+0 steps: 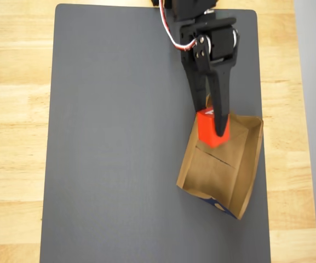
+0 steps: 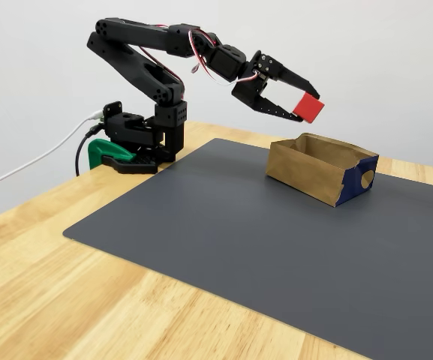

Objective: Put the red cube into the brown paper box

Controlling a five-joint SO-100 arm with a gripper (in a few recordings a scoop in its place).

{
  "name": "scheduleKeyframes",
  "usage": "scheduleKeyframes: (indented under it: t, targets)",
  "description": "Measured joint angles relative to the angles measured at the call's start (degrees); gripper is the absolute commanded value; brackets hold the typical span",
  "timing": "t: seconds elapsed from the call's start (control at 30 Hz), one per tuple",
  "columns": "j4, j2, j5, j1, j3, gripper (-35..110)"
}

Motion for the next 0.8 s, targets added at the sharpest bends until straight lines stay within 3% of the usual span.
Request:
scheduleKeyframes:
  t: [0.27,0.47,0.8]
  targets:
    - [-1.1,-13.4,1.8,-2.5,-5.4,3]
    - [-1.1,-14.7,2.3,-1.8,-5.4,20]
    - [-0.8,-14.7,1.9,-1.5,-5.6,25]
